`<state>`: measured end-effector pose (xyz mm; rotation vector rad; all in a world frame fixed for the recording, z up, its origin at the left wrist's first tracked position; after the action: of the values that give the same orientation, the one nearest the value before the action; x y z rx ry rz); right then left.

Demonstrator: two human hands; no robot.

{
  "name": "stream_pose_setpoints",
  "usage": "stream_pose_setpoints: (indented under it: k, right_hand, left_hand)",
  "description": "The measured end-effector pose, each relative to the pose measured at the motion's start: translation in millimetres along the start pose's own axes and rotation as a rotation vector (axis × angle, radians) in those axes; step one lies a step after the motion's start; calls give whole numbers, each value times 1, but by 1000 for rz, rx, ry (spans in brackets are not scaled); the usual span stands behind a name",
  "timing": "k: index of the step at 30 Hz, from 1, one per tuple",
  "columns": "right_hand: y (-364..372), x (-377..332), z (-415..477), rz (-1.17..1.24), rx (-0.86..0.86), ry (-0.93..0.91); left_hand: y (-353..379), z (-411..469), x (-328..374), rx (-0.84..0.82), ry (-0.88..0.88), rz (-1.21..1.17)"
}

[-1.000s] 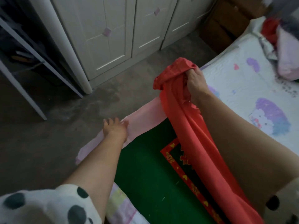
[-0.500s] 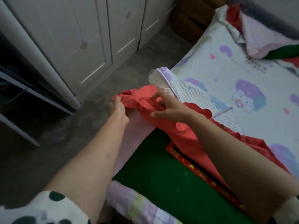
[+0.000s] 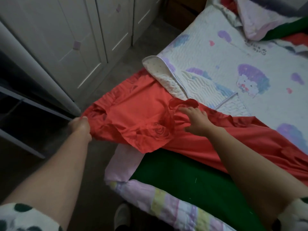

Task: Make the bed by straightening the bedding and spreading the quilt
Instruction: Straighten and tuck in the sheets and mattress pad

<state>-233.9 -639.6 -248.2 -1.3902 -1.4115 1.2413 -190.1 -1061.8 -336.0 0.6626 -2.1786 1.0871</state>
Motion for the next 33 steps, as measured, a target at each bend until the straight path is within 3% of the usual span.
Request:
stream_pose_setpoints:
  k: [5,9,16,21,25,29,31,33]
  right_hand:
    - [16,-5,-2,-34,35,-6]
    - [31,-31,1,-153,61,-153]
    - [12,-62,9,-52,219,-208]
    - [23,-73,-2,-77,59,-308]
    - [23,-84,-26,37,43,-276]
    - [25,-114,-64,294,-73,-236]
    - [29,-127,-88,379,-137,-211]
    - [35,-137,-117,437,-156,-214]
  left_hand:
    - [33,-59,-33,-422,-175,72]
    - [52,-105,-54,-556,-75,182]
    - [57,-101,-44,-381,389,356]
    - [14,-67,-32,-256,581,443]
    - [-8,-38,-33,-181,455,385]
    - [13,-77,-64,-435,41,30]
    - [18,-98,-80,-483,-40,10]
    - [14,-112,-99,-476,-10,112]
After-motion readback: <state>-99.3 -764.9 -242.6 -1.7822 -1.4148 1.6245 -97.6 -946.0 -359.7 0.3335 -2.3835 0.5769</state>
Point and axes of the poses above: each hand's wrist, its own z-axis towards the middle knuckle, its own y-axis out of the palm, x = y × z, the point moved 10 cm from there along z, towards the middle knuckle, and after that the axes turned 15 degrees about x, right-handed, at the moved point
